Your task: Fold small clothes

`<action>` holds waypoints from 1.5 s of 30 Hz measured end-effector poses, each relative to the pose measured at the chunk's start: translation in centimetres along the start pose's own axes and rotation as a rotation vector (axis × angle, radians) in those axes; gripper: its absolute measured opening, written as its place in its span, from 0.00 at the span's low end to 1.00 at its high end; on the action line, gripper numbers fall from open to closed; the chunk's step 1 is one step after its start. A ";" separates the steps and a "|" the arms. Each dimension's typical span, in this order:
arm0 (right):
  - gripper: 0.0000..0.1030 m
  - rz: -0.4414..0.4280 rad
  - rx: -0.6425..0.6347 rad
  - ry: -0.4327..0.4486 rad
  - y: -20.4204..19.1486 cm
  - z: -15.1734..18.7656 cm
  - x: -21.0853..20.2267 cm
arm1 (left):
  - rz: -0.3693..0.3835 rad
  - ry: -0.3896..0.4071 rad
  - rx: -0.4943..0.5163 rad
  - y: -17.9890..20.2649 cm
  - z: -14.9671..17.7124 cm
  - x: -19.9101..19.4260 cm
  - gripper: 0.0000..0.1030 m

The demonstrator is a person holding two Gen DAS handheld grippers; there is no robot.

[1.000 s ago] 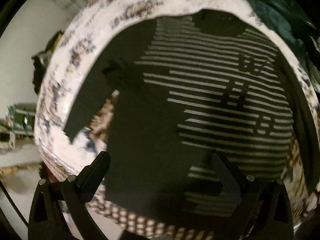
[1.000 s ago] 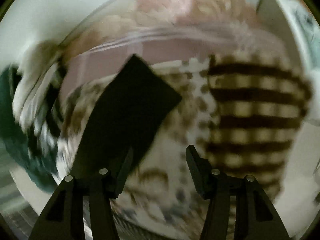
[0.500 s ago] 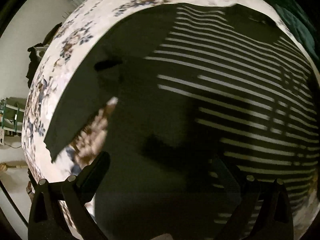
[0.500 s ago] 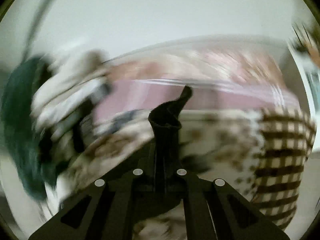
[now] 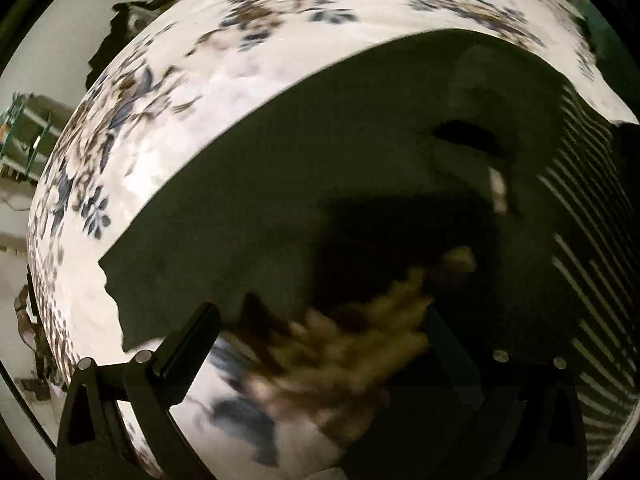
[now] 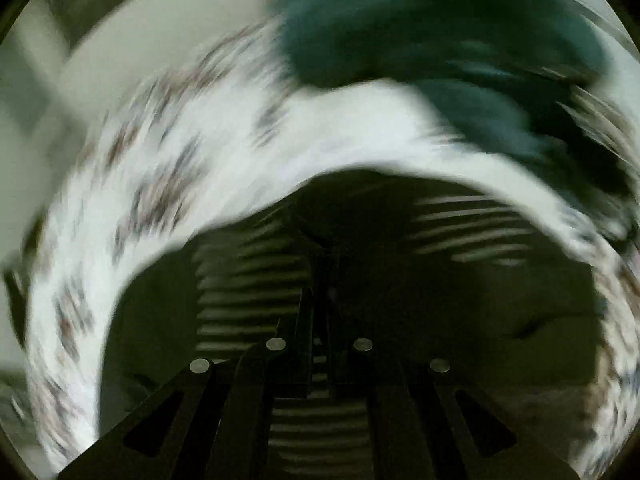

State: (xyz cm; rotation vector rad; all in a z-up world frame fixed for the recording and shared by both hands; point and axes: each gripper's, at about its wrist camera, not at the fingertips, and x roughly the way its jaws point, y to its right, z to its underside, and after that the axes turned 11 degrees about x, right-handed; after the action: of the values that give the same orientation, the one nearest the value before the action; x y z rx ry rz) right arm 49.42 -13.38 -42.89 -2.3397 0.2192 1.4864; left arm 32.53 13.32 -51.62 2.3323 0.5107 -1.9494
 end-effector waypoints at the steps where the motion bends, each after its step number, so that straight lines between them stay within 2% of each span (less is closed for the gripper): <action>1: 0.04 0.012 -0.043 -0.021 -2.2 1.5 1.5 | 0.002 0.003 -0.007 -0.6 0.1 0.2 1.00; 3: 0.04 0.055 -0.140 -0.056 -7.7 4.9 4.9 | 0.000 0.007 -0.019 -1.6 0.1 0.7 1.00; 6: 0.04 0.086 -0.226 -0.075 -11.3 8.8 7.0 | 0.011 0.001 -0.034 -2.6 0.1 1.5 1.00; 9: 0.05 0.123 -0.289 -0.107 -12.7 11.2 8.3 | 0.018 -0.012 -0.042 -3.2 0.2 1.8 1.00; 11: 0.09 0.092 -0.276 -0.175 -12.1 11.0 8.9 | 0.029 -0.013 -0.046 -3.9 0.6 1.3 1.00; 13: 0.36 0.010 -0.256 -0.236 -10.6 10.8 7.6 | 0.041 -0.012 -0.061 -5.0 1.4 0.5 1.00; 14: 0.62 -0.024 -0.236 -0.262 -9.7 10.8 7.1 | 0.061 -0.029 -0.090 -6.1 2.4 -0.1 1.00; 15: 0.75 -0.051 -0.200 -0.275 -8.1 10.8 6.0 | 0.083 -0.040 -0.125 -7.2 3.2 -0.4 1.00; 17: 0.76 -0.044 -0.147 -0.259 -4.6 10.7 3.7 | 0.157 -0.073 -0.267 -10.5 6.3 -0.9 1.00; 19: 0.76 0.001 -0.098 -0.239 -0.7 11.0 1.7 | 0.236 -0.118 -0.417 -13.2 9.2 -0.4 1.00; 21: 0.77 0.044 -0.040 -0.237 3.4 11.5 0.1 | 0.369 -0.141 -0.606 -15.5 11.9 0.8 1.00; 23: 0.77 0.084 0.010 -0.248 7.1 12.4 -0.8 | 0.484 -0.120 -0.774 -16.8 13.4 2.5 1.00; 26: 0.77 0.141 0.080 -0.277 12.2 14.8 -1.2 | 0.528 -0.094 -0.897 -17.3 12.8 4.5 1.00; 29: 0.77 0.183 0.132 -0.290 15.4 15.2 -0.7 | 0.477 -0.077 -1.012 -18.2 11.1 5.4 1.00; 30: 0.77 0.198 0.146 -0.285 16.3 15.4 -0.6 | 0.432 -0.048 -1.029 -18.4 10.3 5.0 0.96; 31: 0.77 0.210 0.162 -0.281 17.0 15.6 -0.5 | 0.386 -0.024 -1.023 -18.2 9.7 4.2 0.75; 32: 0.77 0.224 0.171 -0.278 17.4 15.8 -0.3 | 0.327 -0.001 -0.981 -18.1 8.5 3.5 0.39; 33: 0.77 0.246 0.179 -0.276 17.8 15.9 -0.1 | 0.300 0.020 -0.947 -18.9 7.4 3.5 0.17; 34: 0.77 0.268 0.184 -0.277 18.2 16.0 0.2 | 0.270 0.046 -0.908 -19.2 6.3 3.2 0.07; 36: 0.77 0.317 0.172 -0.275 18.4 15.7 0.8 | 0.244 0.099 -0.855 -19.6 4.9 2.4 0.07; 38: 0.78 0.347 0.146 -0.268 18.3 15.0 1.3 | 0.190 0.151 -0.748 -19.1 3.1 0.4 0.07; 39: 0.88 0.352 0.138 -0.265 18.3 14.7 1.5 | 0.171 0.173 -0.707 -18.8 2.8 -0.5 0.07; 41: 0.97 0.379 0.108 -0.239 18.1 13.6 1.9 | 0.115 0.226 -0.589 -17.1 1.3 -3.2 0.07; 43: 0.97 0.393 0.070 -0.203 17.7 12.0 2.1 | 0.079 0.269 -0.492 -14.9 -0.2 -5.3 0.07; 45: 0.97 0.369 0.062 -0.182 17.9 10.3 1.9 | 0.058 0.305 -0.397 -12.5 -1.8 -7.3 0.07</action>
State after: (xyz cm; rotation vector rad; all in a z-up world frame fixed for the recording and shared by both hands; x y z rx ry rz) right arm 35.93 -25.94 -52.41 -2.1798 0.6675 1.8197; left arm 29.55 24.06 -42.17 2.3486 0.7599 -1.3203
